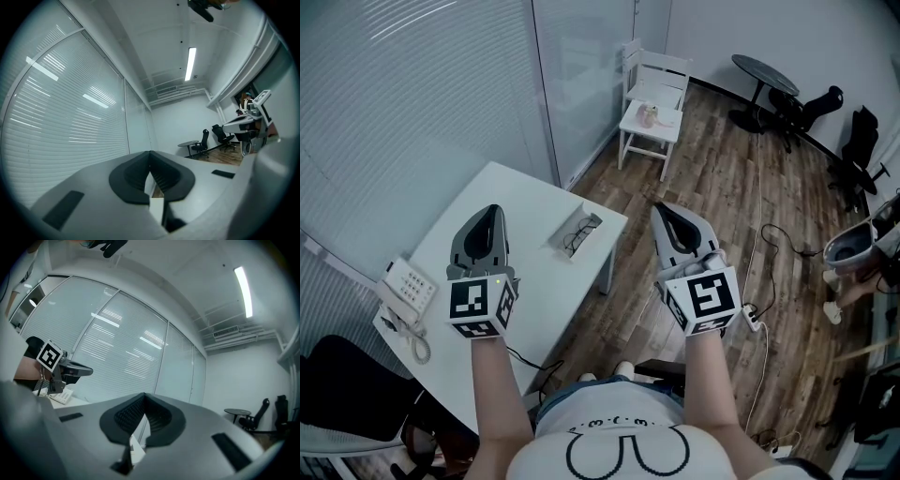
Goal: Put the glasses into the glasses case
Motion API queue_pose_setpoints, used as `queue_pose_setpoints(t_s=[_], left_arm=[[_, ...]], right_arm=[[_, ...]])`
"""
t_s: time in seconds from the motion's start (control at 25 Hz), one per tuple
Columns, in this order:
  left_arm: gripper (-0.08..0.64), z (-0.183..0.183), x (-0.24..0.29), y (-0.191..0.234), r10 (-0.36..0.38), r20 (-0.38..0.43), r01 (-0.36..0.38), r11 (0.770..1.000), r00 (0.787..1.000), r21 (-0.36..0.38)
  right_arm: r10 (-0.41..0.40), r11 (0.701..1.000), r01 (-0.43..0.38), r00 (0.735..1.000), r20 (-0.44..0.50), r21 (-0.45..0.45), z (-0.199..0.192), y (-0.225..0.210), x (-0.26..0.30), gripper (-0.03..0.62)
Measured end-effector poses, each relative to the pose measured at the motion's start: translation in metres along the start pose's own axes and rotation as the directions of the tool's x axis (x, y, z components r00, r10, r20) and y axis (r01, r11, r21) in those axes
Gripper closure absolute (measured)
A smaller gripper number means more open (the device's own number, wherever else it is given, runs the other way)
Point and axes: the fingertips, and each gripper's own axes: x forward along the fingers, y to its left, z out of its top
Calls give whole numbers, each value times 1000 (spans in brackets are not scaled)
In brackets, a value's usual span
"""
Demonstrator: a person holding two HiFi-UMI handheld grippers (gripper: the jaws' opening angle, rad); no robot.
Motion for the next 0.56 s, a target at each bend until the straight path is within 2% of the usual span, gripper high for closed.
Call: queue_pose_setpoints(t_s=[0.56], left_arm=[[545, -2, -1, 7, 4, -4, -4, 1000, 1000, -10]], right_arm=[[17, 1000, -17, 1000, 7, -15, 6, 7, 6, 583]])
